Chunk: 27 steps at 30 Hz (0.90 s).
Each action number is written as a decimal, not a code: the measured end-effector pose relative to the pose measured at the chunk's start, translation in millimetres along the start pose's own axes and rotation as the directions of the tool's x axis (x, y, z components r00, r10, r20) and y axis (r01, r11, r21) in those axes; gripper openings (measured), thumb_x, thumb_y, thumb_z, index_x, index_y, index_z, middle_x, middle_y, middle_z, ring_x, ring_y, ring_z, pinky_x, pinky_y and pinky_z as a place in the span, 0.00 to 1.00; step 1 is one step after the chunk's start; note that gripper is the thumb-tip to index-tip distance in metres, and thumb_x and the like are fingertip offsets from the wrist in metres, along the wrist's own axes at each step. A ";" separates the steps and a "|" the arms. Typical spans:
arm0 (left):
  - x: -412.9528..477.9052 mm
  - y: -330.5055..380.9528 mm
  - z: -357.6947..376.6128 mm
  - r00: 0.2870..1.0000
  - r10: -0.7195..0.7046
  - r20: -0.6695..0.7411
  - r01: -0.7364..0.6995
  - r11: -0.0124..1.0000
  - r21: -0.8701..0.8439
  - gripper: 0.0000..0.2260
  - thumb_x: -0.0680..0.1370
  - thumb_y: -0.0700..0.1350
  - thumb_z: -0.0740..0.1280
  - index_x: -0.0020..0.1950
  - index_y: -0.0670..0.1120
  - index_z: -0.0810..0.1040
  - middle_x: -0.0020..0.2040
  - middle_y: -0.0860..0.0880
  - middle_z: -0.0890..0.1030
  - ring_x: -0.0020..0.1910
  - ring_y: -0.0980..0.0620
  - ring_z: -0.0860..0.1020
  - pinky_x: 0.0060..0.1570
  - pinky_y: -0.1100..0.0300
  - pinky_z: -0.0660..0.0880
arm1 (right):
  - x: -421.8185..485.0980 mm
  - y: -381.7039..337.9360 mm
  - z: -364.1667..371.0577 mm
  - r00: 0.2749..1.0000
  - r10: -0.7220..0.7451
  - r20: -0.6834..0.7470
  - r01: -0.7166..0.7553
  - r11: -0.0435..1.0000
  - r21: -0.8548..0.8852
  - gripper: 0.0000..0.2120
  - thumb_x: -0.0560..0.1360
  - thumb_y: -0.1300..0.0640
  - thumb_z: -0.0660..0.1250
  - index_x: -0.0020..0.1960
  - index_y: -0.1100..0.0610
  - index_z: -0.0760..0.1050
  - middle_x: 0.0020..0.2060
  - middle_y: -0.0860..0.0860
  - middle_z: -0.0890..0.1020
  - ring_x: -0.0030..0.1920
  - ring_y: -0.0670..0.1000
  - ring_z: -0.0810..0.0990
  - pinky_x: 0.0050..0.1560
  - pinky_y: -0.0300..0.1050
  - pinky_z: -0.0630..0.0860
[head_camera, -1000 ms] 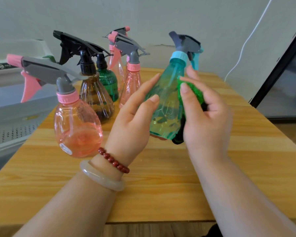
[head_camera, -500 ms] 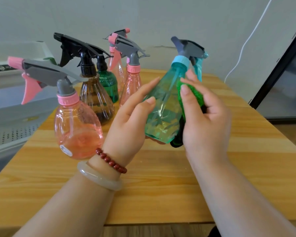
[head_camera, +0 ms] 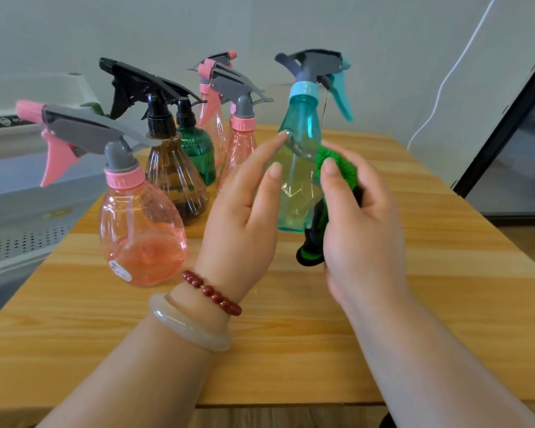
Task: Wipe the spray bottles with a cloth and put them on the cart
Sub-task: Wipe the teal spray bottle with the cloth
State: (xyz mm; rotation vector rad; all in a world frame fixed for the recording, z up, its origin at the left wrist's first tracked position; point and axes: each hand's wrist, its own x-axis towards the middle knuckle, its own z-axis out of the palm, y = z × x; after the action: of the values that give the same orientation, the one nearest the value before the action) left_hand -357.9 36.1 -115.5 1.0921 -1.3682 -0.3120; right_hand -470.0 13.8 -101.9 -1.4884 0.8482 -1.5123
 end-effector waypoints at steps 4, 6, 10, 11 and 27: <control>1.0 1.8 -1.2 0.995 -0.079 0.056 0.089 0.973 -0.211 0.20 0.82 0.48 0.60 0.75 0.54 0.67 0.68 0.63 0.74 0.68 0.67 0.70 0.67 0.66 0.70 | -6.3 4.2 0.0 0.953 -0.272 0.131 0.295 0.933 -0.207 0.13 0.81 0.55 0.62 0.64 0.52 0.78 0.67 0.43 0.75 0.68 0.38 0.72 0.69 0.39 0.70; 2.3 1.1 -6.3 0.993 -0.116 0.017 0.116 0.957 -0.265 0.22 0.81 0.48 0.59 0.76 0.53 0.67 0.71 0.58 0.73 0.70 0.62 0.71 0.70 0.55 0.70 | -9.8 8.8 -0.5 0.849 -0.459 0.262 0.524 0.798 -0.299 0.14 0.80 0.60 0.62 0.65 0.59 0.76 0.69 0.50 0.71 0.73 0.43 0.68 0.72 0.42 0.66; 1.4 2.7 -11.5 0.994 -0.105 0.009 0.103 0.953 -0.284 0.20 0.81 0.47 0.56 0.74 0.53 0.70 0.71 0.58 0.74 0.70 0.66 0.70 0.70 0.64 0.69 | -4.6 10.9 -2.6 0.699 -0.614 0.367 0.714 0.635 -0.295 0.12 0.79 0.62 0.63 0.61 0.64 0.78 0.68 0.61 0.73 0.74 0.61 0.66 0.74 0.58 0.64; 0.6 3.7 -10.8 0.997 -0.078 0.030 0.083 0.960 -0.268 0.20 0.81 0.46 0.56 0.73 0.53 0.70 0.70 0.59 0.74 0.69 0.67 0.69 0.68 0.68 0.68 | -2.2 8.9 -3.2 0.736 -0.598 0.317 0.676 0.674 -0.299 0.12 0.79 0.62 0.62 0.60 0.63 0.78 0.69 0.60 0.73 0.75 0.60 0.66 0.74 0.56 0.64; -2.8 8.5 -4.1 0.995 -0.071 0.063 0.085 0.958 -0.273 0.18 0.80 0.42 0.58 0.70 0.52 0.71 0.63 0.66 0.75 0.65 0.71 0.71 0.60 0.75 0.68 | 4.8 10.4 -7.4 0.949 -0.316 0.001 0.315 0.943 -0.103 0.13 0.80 0.59 0.62 0.63 0.51 0.77 0.69 0.51 0.74 0.72 0.46 0.70 0.73 0.46 0.68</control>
State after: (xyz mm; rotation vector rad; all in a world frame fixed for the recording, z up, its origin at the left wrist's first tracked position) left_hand -358.3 44.2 -110.1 0.9117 -1.2851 -0.5756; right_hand -476.1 4.4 -109.6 -1.7551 0.7297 -1.7360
